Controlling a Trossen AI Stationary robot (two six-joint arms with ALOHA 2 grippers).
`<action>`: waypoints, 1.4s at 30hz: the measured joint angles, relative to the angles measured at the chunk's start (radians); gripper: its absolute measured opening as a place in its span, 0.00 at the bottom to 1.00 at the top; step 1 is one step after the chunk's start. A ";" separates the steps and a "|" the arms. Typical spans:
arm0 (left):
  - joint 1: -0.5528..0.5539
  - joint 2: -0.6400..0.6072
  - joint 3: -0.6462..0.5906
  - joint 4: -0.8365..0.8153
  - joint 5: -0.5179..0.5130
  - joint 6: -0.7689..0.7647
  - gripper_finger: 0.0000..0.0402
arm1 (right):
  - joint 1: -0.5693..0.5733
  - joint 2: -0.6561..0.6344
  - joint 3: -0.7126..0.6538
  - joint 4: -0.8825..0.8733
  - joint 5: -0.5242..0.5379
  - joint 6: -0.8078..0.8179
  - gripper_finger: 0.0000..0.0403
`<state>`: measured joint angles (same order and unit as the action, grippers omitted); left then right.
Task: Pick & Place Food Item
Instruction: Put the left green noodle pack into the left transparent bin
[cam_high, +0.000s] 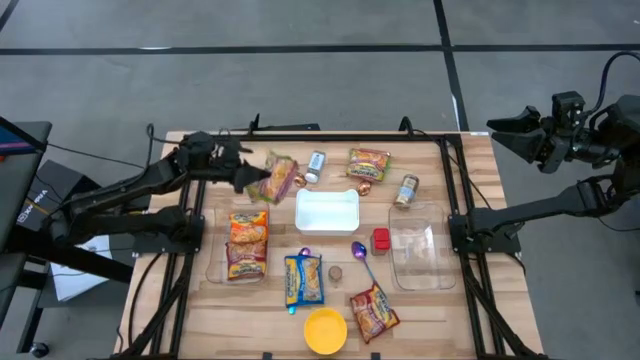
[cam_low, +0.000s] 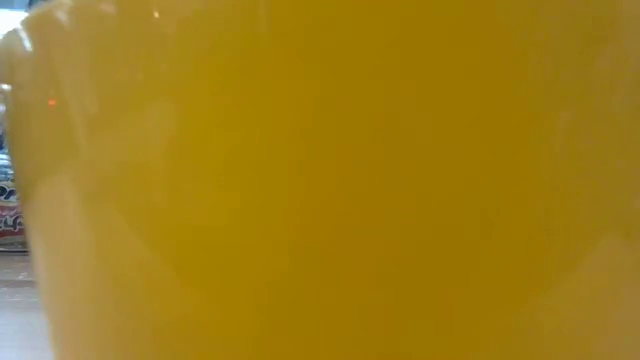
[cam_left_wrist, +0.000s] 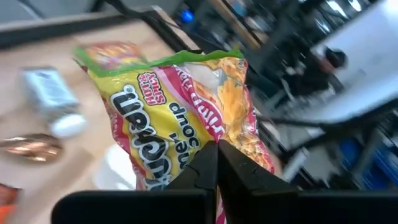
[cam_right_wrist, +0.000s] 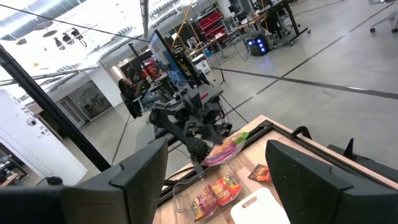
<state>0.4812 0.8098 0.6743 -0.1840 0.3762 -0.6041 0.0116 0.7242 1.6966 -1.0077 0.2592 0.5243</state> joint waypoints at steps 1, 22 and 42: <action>-0.025 -0.001 0.001 0.002 0.009 0.000 0.00 | 0.000 0.000 0.000 0.001 0.000 0.000 0.66; -0.521 0.011 0.274 -0.734 -0.176 0.044 0.00 | 0.000 0.000 0.000 0.009 0.000 0.000 0.66; -0.529 0.237 0.276 -0.966 -0.278 0.597 0.00 | 0.000 0.000 0.000 0.006 0.000 0.012 0.66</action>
<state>-0.0478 1.0467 0.9506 -1.1501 0.0987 -0.0076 0.0113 0.7242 1.6966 -1.0020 0.2596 0.5362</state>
